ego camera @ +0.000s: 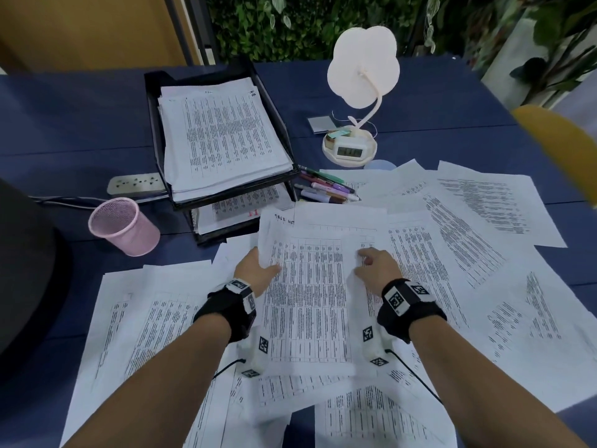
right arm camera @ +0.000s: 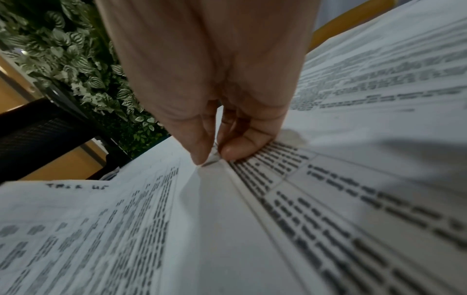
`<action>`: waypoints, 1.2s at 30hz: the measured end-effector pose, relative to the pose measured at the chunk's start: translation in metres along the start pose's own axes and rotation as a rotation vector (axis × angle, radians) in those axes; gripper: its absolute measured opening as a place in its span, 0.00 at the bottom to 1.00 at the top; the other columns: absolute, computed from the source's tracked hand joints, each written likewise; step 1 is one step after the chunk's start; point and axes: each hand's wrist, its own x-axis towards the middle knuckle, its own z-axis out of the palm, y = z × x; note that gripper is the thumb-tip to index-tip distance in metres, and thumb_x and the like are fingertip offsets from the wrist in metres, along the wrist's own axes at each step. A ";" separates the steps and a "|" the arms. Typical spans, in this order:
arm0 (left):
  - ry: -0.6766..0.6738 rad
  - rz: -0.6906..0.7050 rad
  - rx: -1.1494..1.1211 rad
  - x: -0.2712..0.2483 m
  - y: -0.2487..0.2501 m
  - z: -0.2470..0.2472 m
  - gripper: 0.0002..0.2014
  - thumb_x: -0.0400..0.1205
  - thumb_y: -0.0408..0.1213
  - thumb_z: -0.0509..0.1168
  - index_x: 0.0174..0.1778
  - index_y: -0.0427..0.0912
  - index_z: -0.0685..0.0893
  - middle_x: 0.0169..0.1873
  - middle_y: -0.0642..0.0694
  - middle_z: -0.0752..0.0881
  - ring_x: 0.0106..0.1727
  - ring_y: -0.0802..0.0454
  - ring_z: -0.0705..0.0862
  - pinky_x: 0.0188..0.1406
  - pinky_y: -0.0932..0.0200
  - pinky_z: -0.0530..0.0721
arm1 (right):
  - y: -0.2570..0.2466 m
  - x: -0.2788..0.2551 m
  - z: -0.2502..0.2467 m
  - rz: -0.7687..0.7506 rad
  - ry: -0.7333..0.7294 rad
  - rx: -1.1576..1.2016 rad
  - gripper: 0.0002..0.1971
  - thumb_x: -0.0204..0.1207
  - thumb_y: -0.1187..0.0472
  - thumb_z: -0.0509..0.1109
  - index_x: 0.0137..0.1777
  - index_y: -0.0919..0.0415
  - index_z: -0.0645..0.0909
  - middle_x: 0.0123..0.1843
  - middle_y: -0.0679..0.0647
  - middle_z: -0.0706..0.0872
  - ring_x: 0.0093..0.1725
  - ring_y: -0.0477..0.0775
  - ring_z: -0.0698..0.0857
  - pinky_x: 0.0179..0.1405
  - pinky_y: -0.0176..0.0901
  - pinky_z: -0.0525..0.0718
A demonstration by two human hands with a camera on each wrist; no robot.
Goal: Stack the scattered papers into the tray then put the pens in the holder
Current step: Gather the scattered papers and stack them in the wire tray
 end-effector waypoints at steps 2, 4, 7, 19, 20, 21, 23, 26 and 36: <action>0.042 0.039 -0.087 -0.003 -0.004 0.002 0.21 0.80 0.39 0.69 0.69 0.42 0.76 0.58 0.42 0.85 0.54 0.46 0.83 0.52 0.56 0.79 | 0.003 0.001 -0.002 0.032 0.066 0.076 0.19 0.76 0.66 0.68 0.67 0.61 0.78 0.55 0.58 0.82 0.45 0.54 0.80 0.43 0.38 0.76; 0.040 0.042 -0.193 -0.006 -0.010 -0.001 0.23 0.78 0.39 0.71 0.69 0.45 0.77 0.57 0.44 0.86 0.56 0.45 0.84 0.57 0.50 0.82 | 0.006 0.001 -0.007 0.101 0.215 0.147 0.18 0.76 0.67 0.68 0.66 0.65 0.77 0.57 0.61 0.81 0.45 0.57 0.81 0.43 0.40 0.76; 0.008 0.057 -0.348 -0.011 -0.014 -0.011 0.23 0.78 0.36 0.71 0.69 0.45 0.77 0.58 0.48 0.86 0.58 0.49 0.85 0.60 0.52 0.81 | 0.012 0.006 -0.013 0.153 0.366 0.154 0.21 0.78 0.64 0.65 0.71 0.68 0.73 0.65 0.68 0.78 0.55 0.65 0.82 0.51 0.47 0.80; -0.233 0.075 -0.479 -0.004 0.015 -0.016 0.25 0.79 0.38 0.70 0.71 0.48 0.73 0.66 0.51 0.82 0.67 0.52 0.80 0.71 0.48 0.72 | -0.004 0.016 -0.005 0.145 0.057 0.734 0.26 0.80 0.43 0.59 0.72 0.57 0.75 0.74 0.52 0.76 0.73 0.54 0.74 0.77 0.55 0.68; -0.225 0.069 -0.467 -0.004 0.014 -0.013 0.24 0.79 0.39 0.70 0.70 0.51 0.73 0.65 0.52 0.83 0.66 0.51 0.80 0.72 0.47 0.72 | -0.007 0.012 -0.002 0.183 0.024 0.772 0.35 0.76 0.34 0.59 0.77 0.55 0.70 0.77 0.51 0.72 0.76 0.54 0.71 0.79 0.58 0.66; -0.216 0.059 -0.459 -0.004 0.012 -0.009 0.23 0.79 0.41 0.71 0.70 0.53 0.74 0.64 0.51 0.83 0.66 0.50 0.81 0.72 0.45 0.73 | -0.005 0.013 0.001 0.214 -0.004 0.831 0.41 0.72 0.27 0.57 0.78 0.53 0.67 0.78 0.51 0.71 0.76 0.55 0.71 0.78 0.60 0.66; -0.180 0.037 -0.462 -0.003 0.007 -0.004 0.24 0.77 0.43 0.72 0.69 0.54 0.75 0.63 0.50 0.85 0.64 0.49 0.82 0.71 0.43 0.75 | -0.012 0.003 -0.001 0.235 -0.034 0.903 0.42 0.71 0.25 0.54 0.76 0.55 0.71 0.74 0.54 0.76 0.72 0.59 0.75 0.75 0.61 0.70; -0.027 0.020 -0.490 -0.007 0.002 -0.004 0.19 0.78 0.34 0.71 0.64 0.45 0.77 0.60 0.44 0.86 0.59 0.48 0.85 0.65 0.48 0.80 | -0.016 -0.012 -0.004 0.240 -0.056 0.847 0.31 0.80 0.40 0.60 0.77 0.59 0.69 0.75 0.56 0.74 0.73 0.61 0.75 0.75 0.62 0.71; 0.045 0.247 -0.454 -0.025 0.041 -0.017 0.23 0.84 0.39 0.62 0.75 0.47 0.68 0.66 0.53 0.80 0.65 0.57 0.79 0.65 0.60 0.75 | -0.043 -0.035 -0.020 -0.055 0.089 0.720 0.15 0.78 0.68 0.68 0.63 0.56 0.77 0.59 0.54 0.85 0.60 0.55 0.84 0.63 0.49 0.80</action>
